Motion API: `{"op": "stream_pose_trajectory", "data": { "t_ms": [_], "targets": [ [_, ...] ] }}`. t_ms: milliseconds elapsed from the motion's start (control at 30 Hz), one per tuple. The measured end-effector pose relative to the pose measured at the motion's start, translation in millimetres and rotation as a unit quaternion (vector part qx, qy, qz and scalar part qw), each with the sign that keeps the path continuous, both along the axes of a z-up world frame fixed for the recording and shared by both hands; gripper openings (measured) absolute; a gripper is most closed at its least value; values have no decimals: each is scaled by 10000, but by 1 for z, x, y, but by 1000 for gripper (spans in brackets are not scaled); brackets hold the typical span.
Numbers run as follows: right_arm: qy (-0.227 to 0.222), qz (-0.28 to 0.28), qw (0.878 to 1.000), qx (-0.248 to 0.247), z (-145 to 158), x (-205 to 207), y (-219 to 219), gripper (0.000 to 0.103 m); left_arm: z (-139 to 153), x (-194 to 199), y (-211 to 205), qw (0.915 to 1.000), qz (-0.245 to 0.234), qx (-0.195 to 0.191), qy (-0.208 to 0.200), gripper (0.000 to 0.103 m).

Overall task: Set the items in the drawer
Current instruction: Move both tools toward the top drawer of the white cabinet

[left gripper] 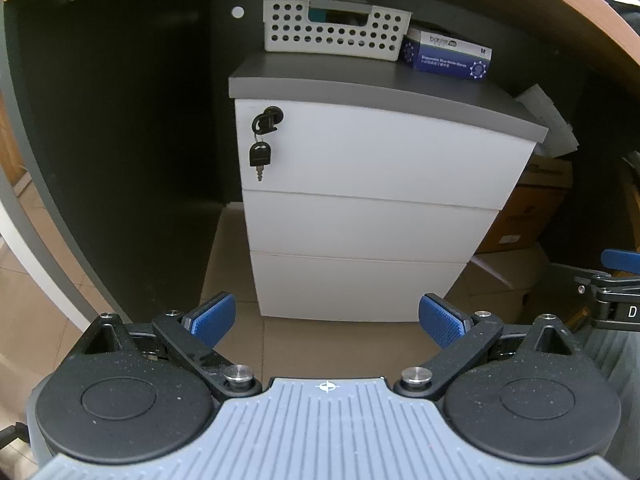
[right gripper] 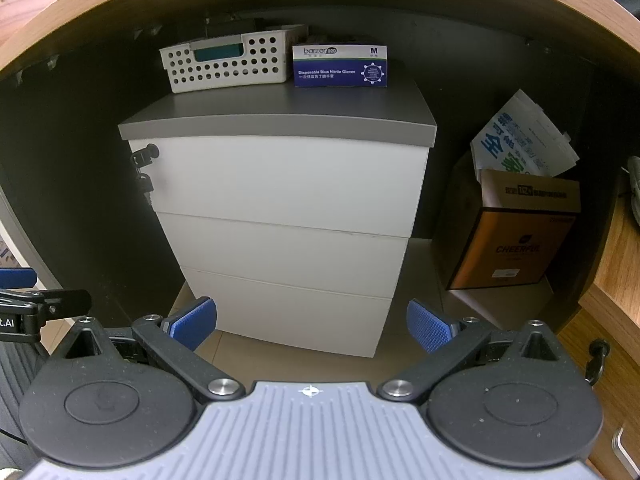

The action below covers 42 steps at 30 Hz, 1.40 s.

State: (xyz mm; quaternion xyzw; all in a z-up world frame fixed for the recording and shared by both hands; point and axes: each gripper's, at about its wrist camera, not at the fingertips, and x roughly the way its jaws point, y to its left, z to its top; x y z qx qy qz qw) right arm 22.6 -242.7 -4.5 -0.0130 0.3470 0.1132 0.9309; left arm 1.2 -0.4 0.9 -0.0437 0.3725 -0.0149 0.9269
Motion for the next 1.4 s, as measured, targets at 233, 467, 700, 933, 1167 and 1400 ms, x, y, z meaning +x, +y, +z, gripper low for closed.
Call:
{"op": "stream_pose_trajectory", "data": {
  "t_ms": [233,467,700,933,1167,1400],
  "targets": [
    [23,-8,10000,2,-1,0,1,102,0,2,-1,10000,26,2,18,99],
    [24,-13,10000,4,-1,1,0,102,-2,2,-2,10000,30,29,11,99],
    [28,-18,10000,4,0,0,0,102,0,1,-2,10000,14,70,42,99],
    [35,-25,10000,-5,1,2,-1,102,-2,0,-1,9999,44,77,60,99],
    [40,-29,10000,-1,-1,3,1,102,-3,1,0,9999,40,92,81,99],
    [52,-35,10000,11,-1,3,-2,102,-3,2,0,9999,32,110,78,99]
  ]
}}
